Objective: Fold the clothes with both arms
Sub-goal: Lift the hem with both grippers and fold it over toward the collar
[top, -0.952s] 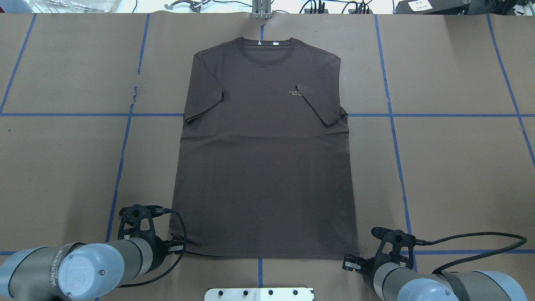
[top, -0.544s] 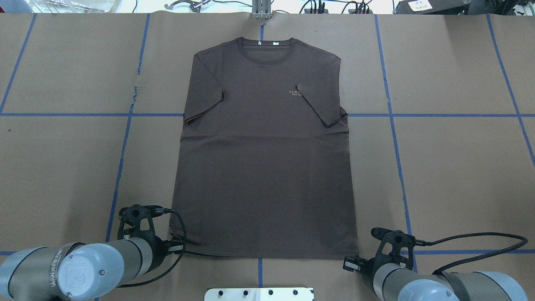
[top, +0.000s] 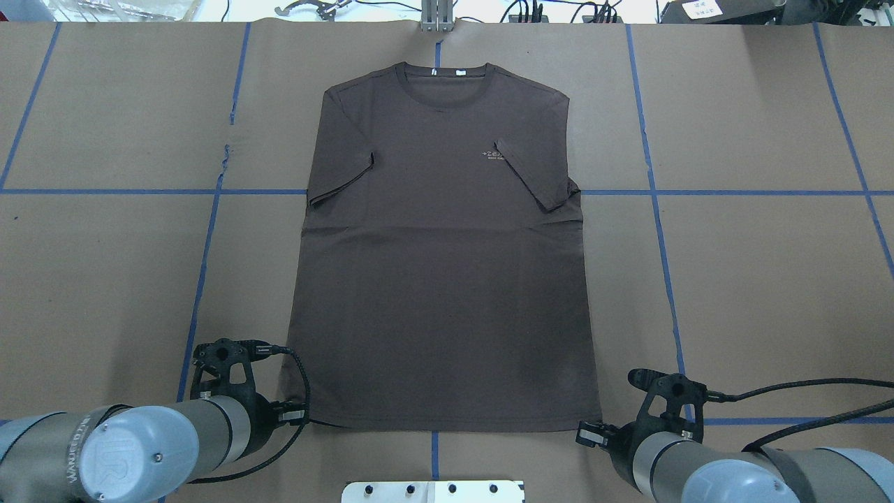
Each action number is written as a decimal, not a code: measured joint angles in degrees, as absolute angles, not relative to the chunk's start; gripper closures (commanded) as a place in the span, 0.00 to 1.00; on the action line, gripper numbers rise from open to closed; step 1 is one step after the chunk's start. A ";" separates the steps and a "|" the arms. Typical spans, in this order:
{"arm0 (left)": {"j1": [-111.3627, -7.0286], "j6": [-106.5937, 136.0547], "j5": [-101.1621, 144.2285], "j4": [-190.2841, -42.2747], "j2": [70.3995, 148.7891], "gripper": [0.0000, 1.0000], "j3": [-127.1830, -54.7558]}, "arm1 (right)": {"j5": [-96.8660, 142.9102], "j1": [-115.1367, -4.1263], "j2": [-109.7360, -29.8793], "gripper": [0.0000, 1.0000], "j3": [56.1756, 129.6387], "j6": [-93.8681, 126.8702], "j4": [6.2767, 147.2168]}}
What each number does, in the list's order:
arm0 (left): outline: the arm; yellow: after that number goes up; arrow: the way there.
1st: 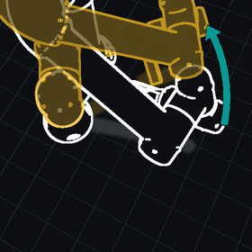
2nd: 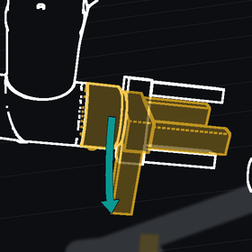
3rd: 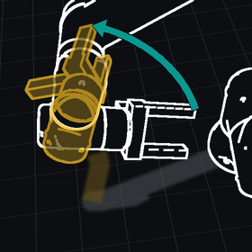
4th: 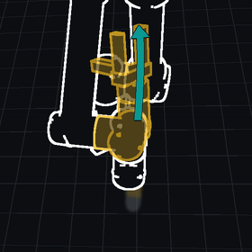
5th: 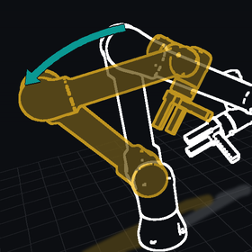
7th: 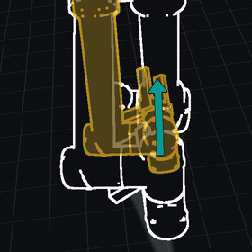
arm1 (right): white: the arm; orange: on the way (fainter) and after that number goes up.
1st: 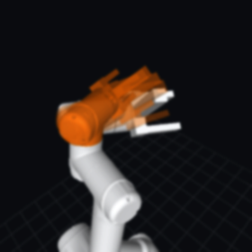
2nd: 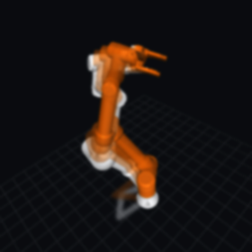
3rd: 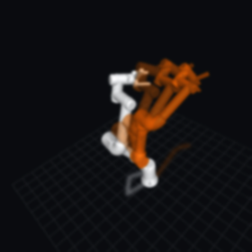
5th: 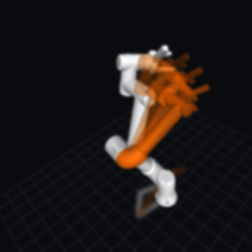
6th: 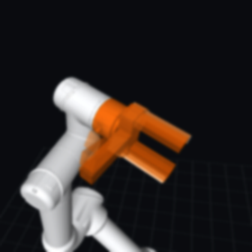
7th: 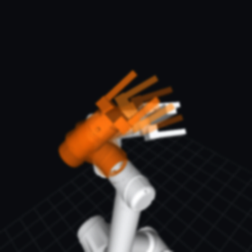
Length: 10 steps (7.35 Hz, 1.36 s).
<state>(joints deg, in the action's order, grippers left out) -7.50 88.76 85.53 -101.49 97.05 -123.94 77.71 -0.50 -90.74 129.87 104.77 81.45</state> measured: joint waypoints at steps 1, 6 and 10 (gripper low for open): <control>-7.38 88.64 87.81 -92.71 97.37 1.00 -132.22 | 79.11 -0.44 -90.68 1.00 136.51 104.77 87.62; -15.70 78.02 97.74 -69.33 109.04 1.00 -146.61 | 92.87 -13.09 -77.42 1.00 153.07 98.35 115.12; -37.35 57.38 104.12 -70.78 118.85 1.00 -129.48 | 102.25 -36.64 -63.58 1.00 135.71 81.12 118.42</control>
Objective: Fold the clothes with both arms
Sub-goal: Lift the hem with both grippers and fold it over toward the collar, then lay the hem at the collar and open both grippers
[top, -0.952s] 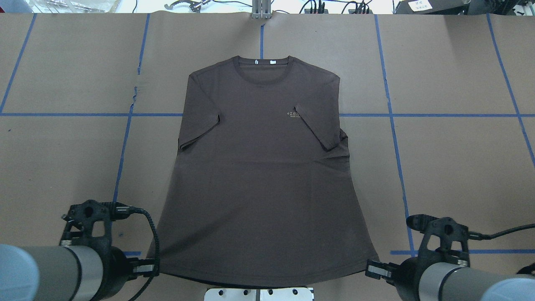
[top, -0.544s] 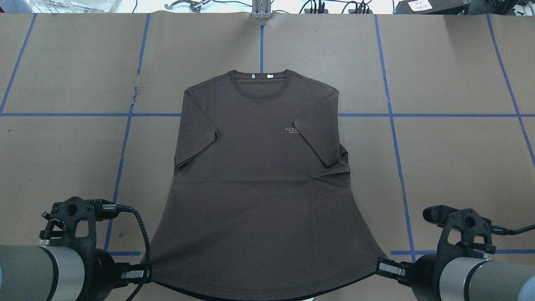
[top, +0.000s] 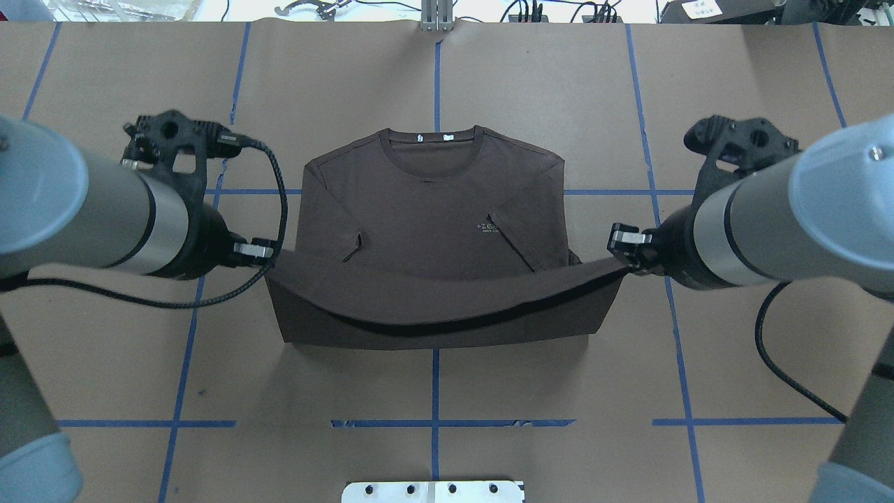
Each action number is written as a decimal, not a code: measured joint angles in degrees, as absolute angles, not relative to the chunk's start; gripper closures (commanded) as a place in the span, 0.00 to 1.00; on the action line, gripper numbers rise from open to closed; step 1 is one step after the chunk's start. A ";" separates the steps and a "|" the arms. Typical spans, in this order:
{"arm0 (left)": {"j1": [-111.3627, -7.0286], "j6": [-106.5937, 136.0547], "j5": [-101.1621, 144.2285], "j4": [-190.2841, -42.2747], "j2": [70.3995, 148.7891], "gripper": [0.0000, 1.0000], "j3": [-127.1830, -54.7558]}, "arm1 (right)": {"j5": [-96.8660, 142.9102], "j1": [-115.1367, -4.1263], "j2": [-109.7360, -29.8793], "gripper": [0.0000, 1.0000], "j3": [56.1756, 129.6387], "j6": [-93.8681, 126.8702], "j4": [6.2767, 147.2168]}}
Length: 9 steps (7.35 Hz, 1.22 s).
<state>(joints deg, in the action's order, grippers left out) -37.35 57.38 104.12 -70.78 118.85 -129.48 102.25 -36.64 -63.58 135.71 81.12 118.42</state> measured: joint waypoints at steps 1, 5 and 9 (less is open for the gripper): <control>-40.49 55.11 104.69 -73.61 120.38 1.00 -124.51 | 102.59 -39.63 -62.15 1.00 130.62 78.52 116.26; -45.07 52.94 104.54 -98.43 125.71 1.00 -95.53 | 102.59 -44.80 -57.47 1.00 103.65 76.52 92.65; -45.85 52.42 102.19 -113.92 131.90 1.00 -72.78 | 102.19 -45.75 -50.49 1.00 77.86 75.68 75.28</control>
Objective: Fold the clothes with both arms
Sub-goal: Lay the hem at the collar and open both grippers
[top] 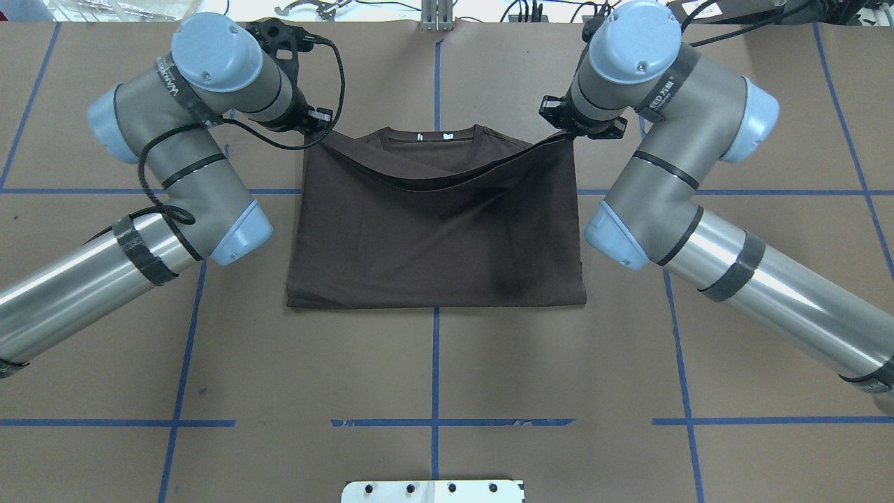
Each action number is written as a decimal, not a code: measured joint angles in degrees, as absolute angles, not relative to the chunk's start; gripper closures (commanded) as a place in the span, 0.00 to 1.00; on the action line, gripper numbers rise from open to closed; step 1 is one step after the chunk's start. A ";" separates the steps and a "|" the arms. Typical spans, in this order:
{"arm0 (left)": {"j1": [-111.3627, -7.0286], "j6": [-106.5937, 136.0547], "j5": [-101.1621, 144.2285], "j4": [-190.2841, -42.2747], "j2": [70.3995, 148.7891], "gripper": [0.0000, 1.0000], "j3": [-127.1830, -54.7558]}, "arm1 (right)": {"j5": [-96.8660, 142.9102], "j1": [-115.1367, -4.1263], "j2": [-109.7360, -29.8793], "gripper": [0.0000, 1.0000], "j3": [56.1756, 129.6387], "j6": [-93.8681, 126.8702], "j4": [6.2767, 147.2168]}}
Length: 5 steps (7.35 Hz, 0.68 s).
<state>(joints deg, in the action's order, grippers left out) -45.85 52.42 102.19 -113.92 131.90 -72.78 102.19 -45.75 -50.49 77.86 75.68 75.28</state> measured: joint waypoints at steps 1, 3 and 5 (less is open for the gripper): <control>-45.85 52.25 101.63 -114.82 132.08 0.85 -71.28 | 102.15 -45.77 -50.38 1.00 75.74 75.01 73.71; -45.77 50.89 101.30 -115.32 131.84 0.00 -70.77 | 102.09 -45.79 -50.72 0.00 74.51 74.19 72.87; -45.72 47.91 101.47 -115.60 128.57 0.00 -75.25 | 101.89 -45.98 -50.96 0.00 74.62 71.40 72.52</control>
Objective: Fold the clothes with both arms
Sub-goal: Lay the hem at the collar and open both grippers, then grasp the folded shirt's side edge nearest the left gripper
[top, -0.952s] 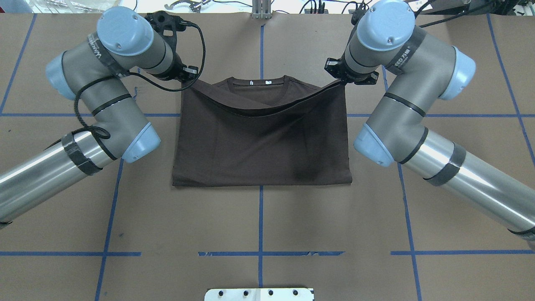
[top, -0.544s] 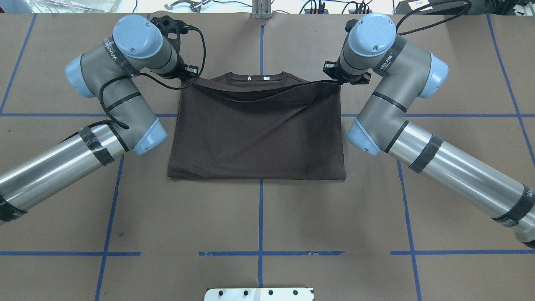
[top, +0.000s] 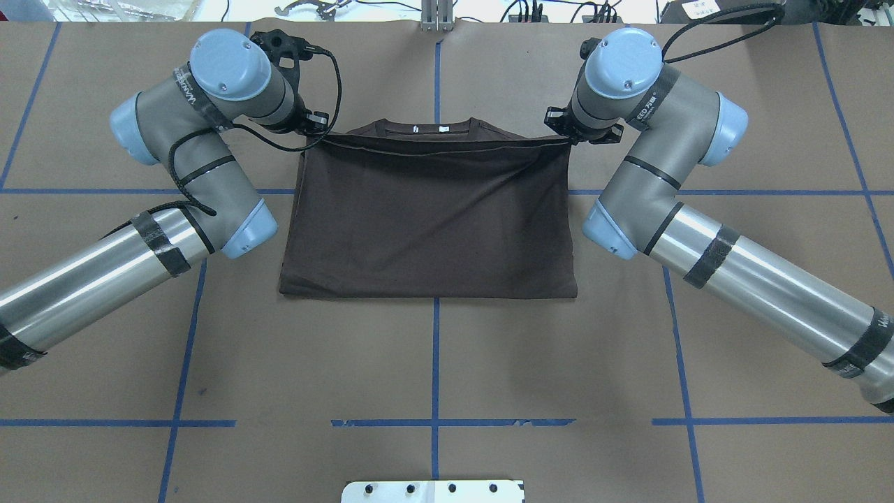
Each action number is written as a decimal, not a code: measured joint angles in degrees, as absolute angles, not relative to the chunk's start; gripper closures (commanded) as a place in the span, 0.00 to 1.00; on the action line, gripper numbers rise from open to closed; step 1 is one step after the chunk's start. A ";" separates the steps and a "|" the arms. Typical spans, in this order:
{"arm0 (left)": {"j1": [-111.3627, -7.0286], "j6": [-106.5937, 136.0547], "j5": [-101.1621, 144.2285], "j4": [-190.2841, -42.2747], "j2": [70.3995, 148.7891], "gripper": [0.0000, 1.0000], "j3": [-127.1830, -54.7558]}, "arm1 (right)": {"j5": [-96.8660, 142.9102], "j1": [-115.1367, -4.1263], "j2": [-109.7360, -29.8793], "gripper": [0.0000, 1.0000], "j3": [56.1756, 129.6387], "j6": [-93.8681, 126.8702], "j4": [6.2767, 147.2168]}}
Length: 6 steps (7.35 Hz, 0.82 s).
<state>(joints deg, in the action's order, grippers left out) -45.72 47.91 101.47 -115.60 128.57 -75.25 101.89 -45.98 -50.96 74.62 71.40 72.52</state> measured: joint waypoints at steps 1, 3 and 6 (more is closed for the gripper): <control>-45.46 46.93 101.69 -115.66 124.71 0.00 -80.59 | 102.10 -46.27 -51.04 0.00 75.02 69.45 72.41; -42.63 47.69 101.79 -115.87 115.62 0.17 -91.49 | 102.35 -46.51 -51.95 0.00 76.99 68.12 72.34; -34.03 62.77 101.01 -119.99 105.72 0.48 -100.12 | 102.39 -46.50 -53.83 0.00 80.08 67.94 72.35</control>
